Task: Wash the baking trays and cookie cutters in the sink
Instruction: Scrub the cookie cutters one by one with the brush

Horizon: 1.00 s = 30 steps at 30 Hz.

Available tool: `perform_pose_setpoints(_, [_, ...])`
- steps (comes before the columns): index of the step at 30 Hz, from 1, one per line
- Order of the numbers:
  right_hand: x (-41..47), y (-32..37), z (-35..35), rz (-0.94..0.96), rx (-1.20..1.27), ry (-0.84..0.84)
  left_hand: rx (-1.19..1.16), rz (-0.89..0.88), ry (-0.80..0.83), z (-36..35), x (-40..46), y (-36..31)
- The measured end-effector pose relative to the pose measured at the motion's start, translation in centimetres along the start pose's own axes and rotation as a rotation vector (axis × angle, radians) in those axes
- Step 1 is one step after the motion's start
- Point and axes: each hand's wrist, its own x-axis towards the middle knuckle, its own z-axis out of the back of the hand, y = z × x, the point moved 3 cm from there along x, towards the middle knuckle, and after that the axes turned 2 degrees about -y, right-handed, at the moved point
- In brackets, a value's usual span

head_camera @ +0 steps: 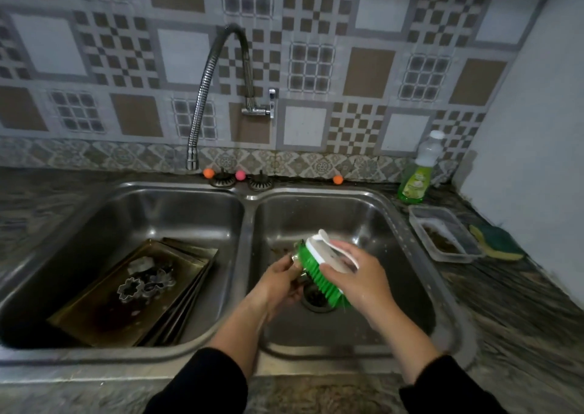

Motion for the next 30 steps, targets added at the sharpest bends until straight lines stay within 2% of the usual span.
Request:
perform_pose_setpoints(3, [0.7, 0.1, 0.6, -0.102, 0.064, -0.125, -0.017, 0.02, 0.044, -0.6, -0.4, 0.4])
perform_pose_setpoints(6, [0.1, 0.5, 2.1, -0.034, -0.052, -0.191, -0.016, 0.021, 0.055, -0.2, -0.2, 0.1])
perform_pose_setpoints(9, [-2.0, 0.7, 2.3, 0.04, -0.214, -0.139, -0.052, 0.033, 0.112, -0.6, -0.1, -0.3])
perform_pose_setpoints(13, [-3.1, 0.1, 1.6, 0.105, -0.277, -0.153, -0.035, 0.063, 0.14, -1.8, -0.2, -0.6])
perform_pose_setpoints(20, [-2.5, 0.1, 2.6, 0.155, -0.188, -0.228, -0.026, 0.114, 0.128, -3.5, -0.4, 0.1])
perform_pose_setpoints(25, [-1.9, 0.3, 3.1, 0.185, -0.275, -0.043, -0.104, 0.098, 0.097, -3.4, 0.2, 0.2])
perform_pose_setpoints(28, [-0.9, -0.4, 4.6, 0.164, -0.235, -0.119, -0.059, 0.12, 0.126, -4.8, 0.0, 0.5])
perform_pose_setpoints(30, [-0.2, -0.9, 5.1, 0.159, -0.215, -0.143, -0.025, 0.116, 0.088, -6.1, 0.1, 0.7])
